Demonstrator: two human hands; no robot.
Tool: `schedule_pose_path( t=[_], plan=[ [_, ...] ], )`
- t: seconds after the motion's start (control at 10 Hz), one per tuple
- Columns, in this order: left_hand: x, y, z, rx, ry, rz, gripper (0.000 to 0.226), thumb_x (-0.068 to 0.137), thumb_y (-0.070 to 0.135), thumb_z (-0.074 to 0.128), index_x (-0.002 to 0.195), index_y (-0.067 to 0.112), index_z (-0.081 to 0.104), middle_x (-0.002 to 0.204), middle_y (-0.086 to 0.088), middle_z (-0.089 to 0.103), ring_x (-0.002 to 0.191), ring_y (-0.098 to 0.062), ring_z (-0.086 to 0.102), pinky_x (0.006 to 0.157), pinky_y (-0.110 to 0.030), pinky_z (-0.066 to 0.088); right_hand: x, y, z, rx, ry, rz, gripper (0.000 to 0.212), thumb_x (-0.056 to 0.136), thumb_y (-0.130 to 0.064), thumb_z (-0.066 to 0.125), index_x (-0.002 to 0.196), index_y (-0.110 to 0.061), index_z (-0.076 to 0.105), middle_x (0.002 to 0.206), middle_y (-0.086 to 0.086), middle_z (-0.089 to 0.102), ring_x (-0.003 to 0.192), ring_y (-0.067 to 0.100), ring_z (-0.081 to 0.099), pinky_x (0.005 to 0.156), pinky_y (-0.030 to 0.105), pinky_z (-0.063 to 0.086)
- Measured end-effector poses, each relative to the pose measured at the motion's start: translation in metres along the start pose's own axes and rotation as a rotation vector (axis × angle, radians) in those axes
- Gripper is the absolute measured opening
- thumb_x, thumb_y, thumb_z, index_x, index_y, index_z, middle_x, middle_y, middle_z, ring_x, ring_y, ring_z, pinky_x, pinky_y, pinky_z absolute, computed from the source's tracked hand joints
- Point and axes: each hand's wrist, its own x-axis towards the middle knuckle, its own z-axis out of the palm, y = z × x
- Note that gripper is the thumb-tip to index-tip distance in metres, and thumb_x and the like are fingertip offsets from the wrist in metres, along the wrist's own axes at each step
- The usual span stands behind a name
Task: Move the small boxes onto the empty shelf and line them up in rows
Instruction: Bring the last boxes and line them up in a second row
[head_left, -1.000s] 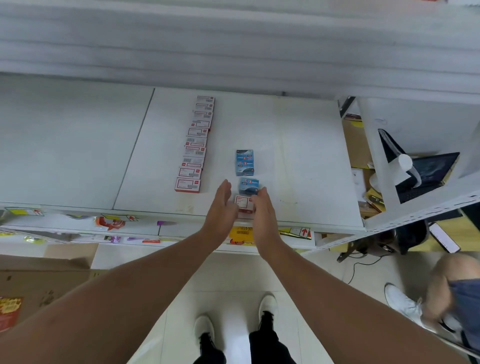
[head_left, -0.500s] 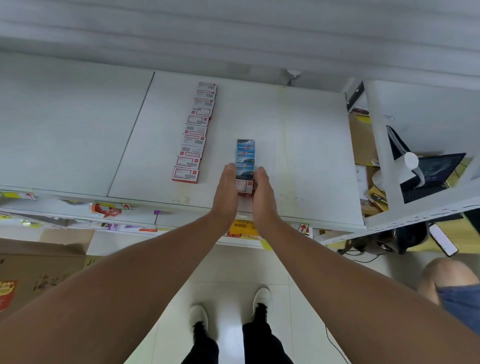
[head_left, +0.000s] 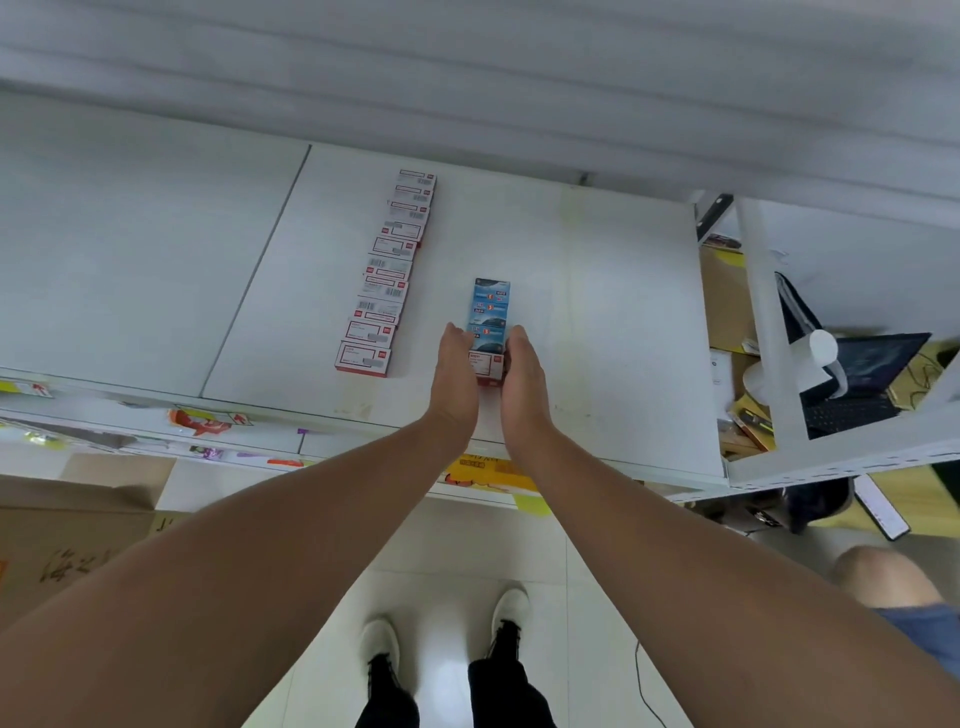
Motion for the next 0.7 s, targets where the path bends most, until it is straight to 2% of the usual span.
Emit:
schedule_pose_path(
  t=[0.1,0.2,0.3,0.4,0.5,0.6,0.7],
  plan=[
    [0.01,0.003,0.002,-0.017,-0.001,0.004,0.065,0.091,0.056,0.038,0.138,0.018,0.064,0.123,-0.011,0.075,0.119,-0.023,0.071,0.107,-0.036,0.05,0.005,-0.004,0.002,-0.014,0.006,-0.002,0.049,0.111,-0.052,0.036,0.148,-0.029,0.058,0.128,-0.001,0.074,0.117,0.012,0.072,0.109,0.04,0.055],
    [0.027,0.003,0.002,-0.021,0.007,0.015,0.077,0.085,0.065,0.042,0.146,0.022,0.059,0.129,-0.007,0.074,0.122,-0.021,0.07,0.116,-0.043,0.047,0.013,-0.013,0.004,-0.013,0.004,0.01,0.047,0.113,-0.051,0.035,0.149,-0.029,0.056,0.129,-0.001,0.073,0.117,0.012,0.071,0.109,0.04,0.055],
    [0.048,-0.005,0.0,-0.015,0.028,-0.019,0.094,0.078,0.073,0.046,0.161,0.027,0.044,0.145,-0.004,0.066,0.131,-0.02,0.064,0.12,-0.05,0.043,0.021,-0.015,0.006,-0.033,-0.009,-0.004,0.048,0.114,-0.048,0.037,0.152,-0.025,0.056,0.13,0.0,0.074,0.115,0.011,0.072,0.098,0.03,0.058],
    [0.044,0.002,0.002,0.055,0.035,-0.01,0.096,0.079,0.075,0.044,0.162,0.027,0.041,0.155,-0.005,0.057,0.139,-0.023,0.058,0.124,-0.052,0.039,0.027,-0.014,0.003,-0.07,-0.019,-0.034,0.047,0.114,-0.047,0.037,0.151,-0.025,0.056,0.13,0.0,0.074,0.115,0.01,0.072,0.091,0.025,0.056],
    [0.017,0.025,0.0,0.182,0.013,0.077,0.076,0.103,0.059,0.04,0.169,0.022,0.026,0.171,0.0,0.037,0.155,-0.019,0.037,0.123,-0.032,0.023,0.016,-0.019,-0.001,-0.133,0.001,-0.071,0.041,0.113,-0.046,0.039,0.143,-0.027,0.06,0.126,-0.001,0.073,0.111,0.009,0.072,0.091,0.025,0.056],
    [0.013,0.025,-0.025,0.325,0.014,0.126,0.062,0.113,0.049,0.035,0.17,0.025,0.024,0.175,0.005,0.027,0.159,-0.015,0.027,0.126,-0.037,0.021,0.001,-0.028,-0.008,-0.209,0.015,-0.089,0.022,0.114,-0.043,0.042,0.119,-0.038,0.063,0.115,-0.01,0.071,0.1,0.001,0.068,0.086,0.02,0.05],
    [0.003,0.031,-0.057,0.363,0.001,0.094,0.057,0.111,0.053,0.037,0.159,0.022,0.042,0.165,-0.001,0.042,0.153,-0.024,0.038,0.122,-0.046,0.03,-0.022,-0.038,-0.013,-0.289,0.04,-0.103,0.02,0.114,-0.046,0.041,0.109,-0.039,0.059,0.102,-0.02,0.062,0.093,-0.002,0.06,0.093,0.024,0.044]
  ],
)
